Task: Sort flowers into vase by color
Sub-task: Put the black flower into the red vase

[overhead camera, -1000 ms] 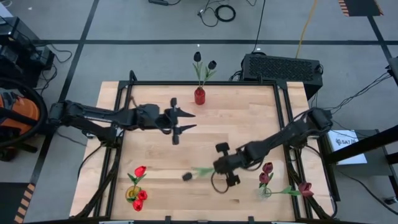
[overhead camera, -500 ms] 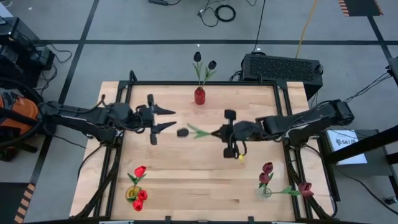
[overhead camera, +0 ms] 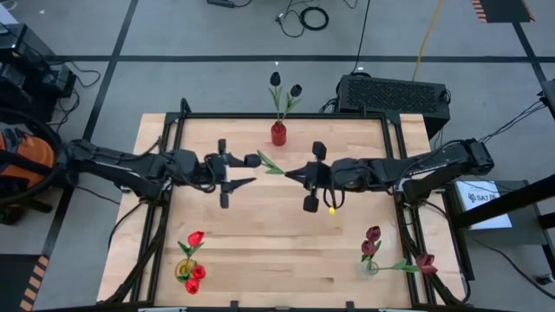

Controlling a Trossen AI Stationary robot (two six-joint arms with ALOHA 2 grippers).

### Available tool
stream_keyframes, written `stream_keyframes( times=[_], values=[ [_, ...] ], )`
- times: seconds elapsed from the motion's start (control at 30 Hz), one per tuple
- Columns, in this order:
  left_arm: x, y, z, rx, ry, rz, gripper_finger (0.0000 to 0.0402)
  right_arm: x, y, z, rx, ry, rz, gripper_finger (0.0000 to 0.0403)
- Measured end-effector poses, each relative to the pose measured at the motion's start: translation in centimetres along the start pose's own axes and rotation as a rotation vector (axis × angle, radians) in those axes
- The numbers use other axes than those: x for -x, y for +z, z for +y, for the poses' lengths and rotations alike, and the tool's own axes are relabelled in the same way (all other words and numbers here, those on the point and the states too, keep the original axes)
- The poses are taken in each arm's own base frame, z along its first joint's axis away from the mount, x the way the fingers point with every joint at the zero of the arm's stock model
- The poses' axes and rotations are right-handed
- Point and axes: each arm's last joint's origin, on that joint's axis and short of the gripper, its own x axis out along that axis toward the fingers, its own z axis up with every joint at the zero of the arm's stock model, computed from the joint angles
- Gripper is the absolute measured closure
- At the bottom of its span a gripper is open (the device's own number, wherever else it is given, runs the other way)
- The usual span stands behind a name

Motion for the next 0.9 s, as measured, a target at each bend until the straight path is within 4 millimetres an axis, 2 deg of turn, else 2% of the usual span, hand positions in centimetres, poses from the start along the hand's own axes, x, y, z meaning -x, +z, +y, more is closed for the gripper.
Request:
stream_keyframes(
  times=[0.23, 0.5, 0.9],
  values=[
    [-3.1, 0.2, -1.1, 0.001, -0.081, -0.143, 0.022, 0.1, 0.4, 0.1, -0.06, -0.002, -0.035, 0.0403],
    [-5.5, -0.6, -1.7, 0.009, -0.074, -0.179, 0.022, 0.2, 0.7, 0.4, -0.069, 0.006, -0.073, 0.0402],
    [-7.4, -1.2, -1.4, 0.085, 0.005, -0.236, 0.0221, 0.5, 1.1, 1.0, -0.031, -0.042, -0.102, 0.0402]
  ],
)
